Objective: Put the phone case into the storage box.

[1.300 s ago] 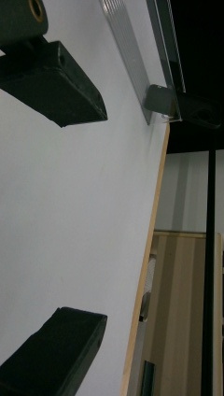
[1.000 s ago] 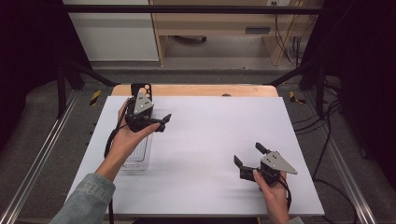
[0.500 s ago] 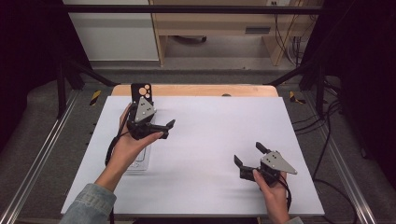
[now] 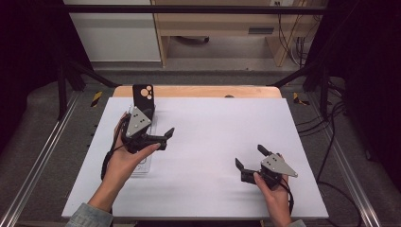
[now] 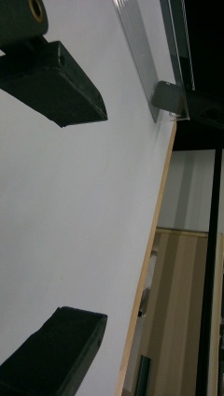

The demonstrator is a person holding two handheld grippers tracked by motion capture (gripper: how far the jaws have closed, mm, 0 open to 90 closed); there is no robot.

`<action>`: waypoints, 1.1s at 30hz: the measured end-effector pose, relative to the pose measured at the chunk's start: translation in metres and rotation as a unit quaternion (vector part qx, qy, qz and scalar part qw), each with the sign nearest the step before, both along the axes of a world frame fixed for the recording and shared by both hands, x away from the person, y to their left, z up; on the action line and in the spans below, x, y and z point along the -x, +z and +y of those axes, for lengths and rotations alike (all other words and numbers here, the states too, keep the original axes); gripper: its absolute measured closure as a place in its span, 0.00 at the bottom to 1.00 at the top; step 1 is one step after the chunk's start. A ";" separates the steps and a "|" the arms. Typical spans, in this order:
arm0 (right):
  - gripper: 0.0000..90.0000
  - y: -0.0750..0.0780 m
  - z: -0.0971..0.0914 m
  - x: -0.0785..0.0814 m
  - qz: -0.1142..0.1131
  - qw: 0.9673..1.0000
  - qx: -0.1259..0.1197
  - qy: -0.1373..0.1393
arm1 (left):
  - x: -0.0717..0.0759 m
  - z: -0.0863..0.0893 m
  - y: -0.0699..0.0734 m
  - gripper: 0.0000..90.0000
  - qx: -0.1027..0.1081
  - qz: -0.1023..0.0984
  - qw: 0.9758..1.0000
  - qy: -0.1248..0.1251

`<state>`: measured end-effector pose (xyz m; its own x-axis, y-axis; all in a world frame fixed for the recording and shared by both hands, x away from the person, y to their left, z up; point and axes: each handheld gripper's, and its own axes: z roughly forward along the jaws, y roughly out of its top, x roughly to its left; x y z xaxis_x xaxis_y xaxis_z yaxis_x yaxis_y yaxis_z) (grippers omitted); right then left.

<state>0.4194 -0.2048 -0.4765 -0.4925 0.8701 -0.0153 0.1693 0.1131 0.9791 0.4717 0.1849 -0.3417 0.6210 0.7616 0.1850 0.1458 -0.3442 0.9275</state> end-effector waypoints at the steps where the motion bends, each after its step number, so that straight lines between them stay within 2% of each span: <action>1: 0.05 0.000 0.000 0.000 -0.001 1.000 0.001 0.001 | 0.001 0.001 0.000 0.04 0.004 -0.001 1.000 0.002; 4: 0.05 0.001 0.001 0.001 -0.002 1.000 0.002 0.002 | 0.004 0.006 0.000 0.04 0.017 -0.001 1.000 0.004; 11: 0.05 0.002 0.000 0.001 -0.005 1.000 -0.001 0.002 | 0.005 0.016 0.000 0.03 0.050 -0.015 0.999 0.004; 16: 0.06 0.002 0.000 0.001 -0.006 1.000 0.001 0.003 | 0.007 0.017 -0.001 0.03 0.051 -0.020 0.998 0.011; 25: 0.05 0.002 -0.001 0.001 -0.009 1.000 -0.001 0.004 | 0.021 0.014 0.002 0.03 0.059 -0.021 0.998 0.006; 28: 0.05 0.002 -0.001 0.001 -0.009 1.000 -0.001 0.003 | 0.024 0.016 0.001 0.03 0.061 -0.028 0.998 0.006; 33: 0.05 0.002 0.000 0.001 -0.009 1.000 0.001 0.003 | 0.025 0.024 -0.004 0.01 0.067 -0.023 0.997 0.009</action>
